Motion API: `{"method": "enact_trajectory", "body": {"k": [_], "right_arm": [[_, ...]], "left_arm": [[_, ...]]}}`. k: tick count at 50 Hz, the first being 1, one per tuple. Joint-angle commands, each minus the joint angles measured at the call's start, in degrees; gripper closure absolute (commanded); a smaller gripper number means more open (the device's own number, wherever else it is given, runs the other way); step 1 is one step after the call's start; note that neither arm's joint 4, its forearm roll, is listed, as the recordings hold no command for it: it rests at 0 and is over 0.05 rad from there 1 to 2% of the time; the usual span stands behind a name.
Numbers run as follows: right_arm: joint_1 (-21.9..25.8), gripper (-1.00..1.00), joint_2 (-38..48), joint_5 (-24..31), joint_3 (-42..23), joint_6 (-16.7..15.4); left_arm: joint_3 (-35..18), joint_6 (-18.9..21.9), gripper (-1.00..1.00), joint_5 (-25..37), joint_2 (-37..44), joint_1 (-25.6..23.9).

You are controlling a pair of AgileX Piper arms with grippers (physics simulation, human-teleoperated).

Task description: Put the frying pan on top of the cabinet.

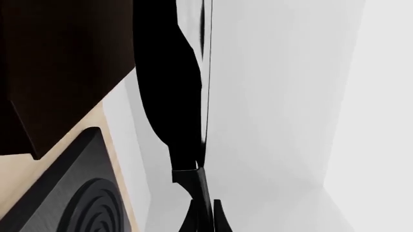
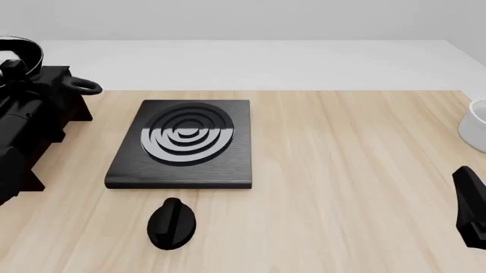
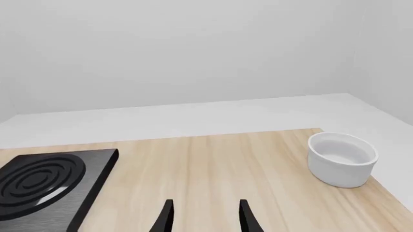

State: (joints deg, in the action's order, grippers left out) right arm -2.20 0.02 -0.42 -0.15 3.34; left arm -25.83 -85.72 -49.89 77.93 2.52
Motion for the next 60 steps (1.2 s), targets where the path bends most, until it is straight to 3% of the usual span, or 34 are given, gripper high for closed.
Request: {"method": "enact_trajectory", "body": {"k": [1,60], "right_arm": [[0.06,-1.00,0.00,0.03,0.05,-0.30],[0.22,-1.00,-0.01,0.20,0.02,-0.73]], "left_arm": [[-0.79,-0.14,1.00,-2.48,1.23,1.08],[-0.39,-1.65,1.00,-8.09,9.10,5.73]]}}
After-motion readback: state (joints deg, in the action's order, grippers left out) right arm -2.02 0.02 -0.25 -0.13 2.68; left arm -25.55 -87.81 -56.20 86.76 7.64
